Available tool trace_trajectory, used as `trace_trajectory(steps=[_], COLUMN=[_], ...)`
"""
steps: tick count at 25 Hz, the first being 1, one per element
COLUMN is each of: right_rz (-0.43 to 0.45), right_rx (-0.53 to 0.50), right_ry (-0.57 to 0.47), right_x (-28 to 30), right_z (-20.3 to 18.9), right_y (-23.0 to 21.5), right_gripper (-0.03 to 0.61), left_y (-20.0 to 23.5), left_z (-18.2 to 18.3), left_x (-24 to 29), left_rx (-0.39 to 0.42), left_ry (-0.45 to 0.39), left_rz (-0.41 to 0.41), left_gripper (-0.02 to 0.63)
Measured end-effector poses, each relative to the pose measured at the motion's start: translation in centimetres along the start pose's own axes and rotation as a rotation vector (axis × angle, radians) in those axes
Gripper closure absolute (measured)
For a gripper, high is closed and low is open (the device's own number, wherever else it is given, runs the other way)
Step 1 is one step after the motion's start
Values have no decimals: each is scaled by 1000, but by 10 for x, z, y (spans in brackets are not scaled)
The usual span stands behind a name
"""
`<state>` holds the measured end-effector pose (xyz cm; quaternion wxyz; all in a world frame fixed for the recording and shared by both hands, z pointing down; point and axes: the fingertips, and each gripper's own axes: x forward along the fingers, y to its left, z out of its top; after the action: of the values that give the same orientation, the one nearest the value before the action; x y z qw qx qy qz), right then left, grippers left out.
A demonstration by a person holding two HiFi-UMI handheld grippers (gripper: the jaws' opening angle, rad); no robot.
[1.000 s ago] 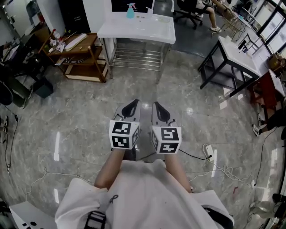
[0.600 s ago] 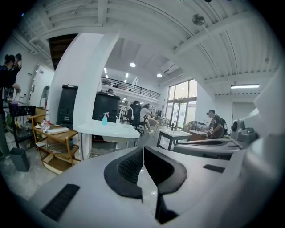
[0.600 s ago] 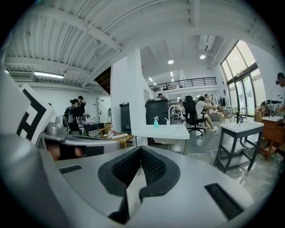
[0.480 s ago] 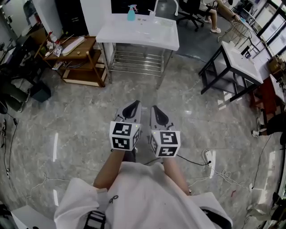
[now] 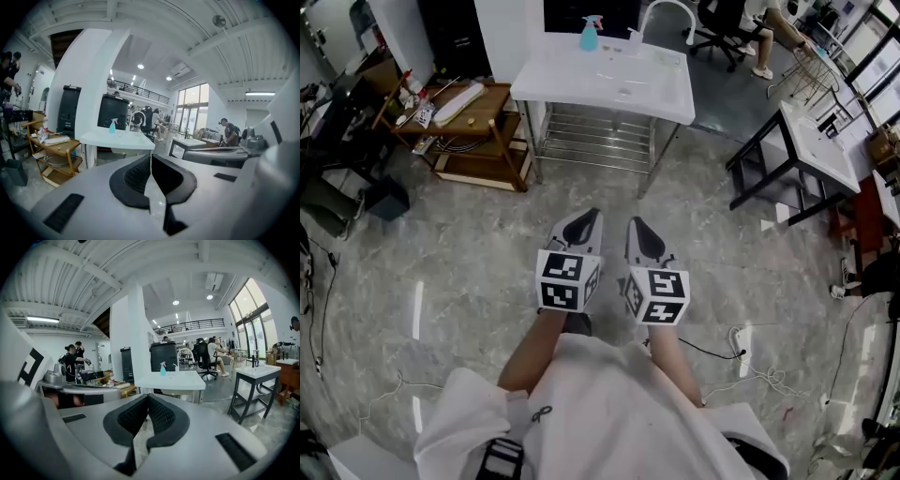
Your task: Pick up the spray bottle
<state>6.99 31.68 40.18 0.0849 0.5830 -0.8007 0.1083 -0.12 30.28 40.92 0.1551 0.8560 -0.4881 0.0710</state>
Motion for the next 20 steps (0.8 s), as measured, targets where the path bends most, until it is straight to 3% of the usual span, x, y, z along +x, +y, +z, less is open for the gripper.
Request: trace_trajectory(steps=[20], right_rz=[-54], right_rx=[-7], right_ry=[16], right_x=[112], right_z=[30], right_y=[3], right_gripper=[551], left_y=[82], left_z=[39], left_x=[72], left_rx=[-11], left_ry=[6], left_rz=[-49], left_gripper=[580])
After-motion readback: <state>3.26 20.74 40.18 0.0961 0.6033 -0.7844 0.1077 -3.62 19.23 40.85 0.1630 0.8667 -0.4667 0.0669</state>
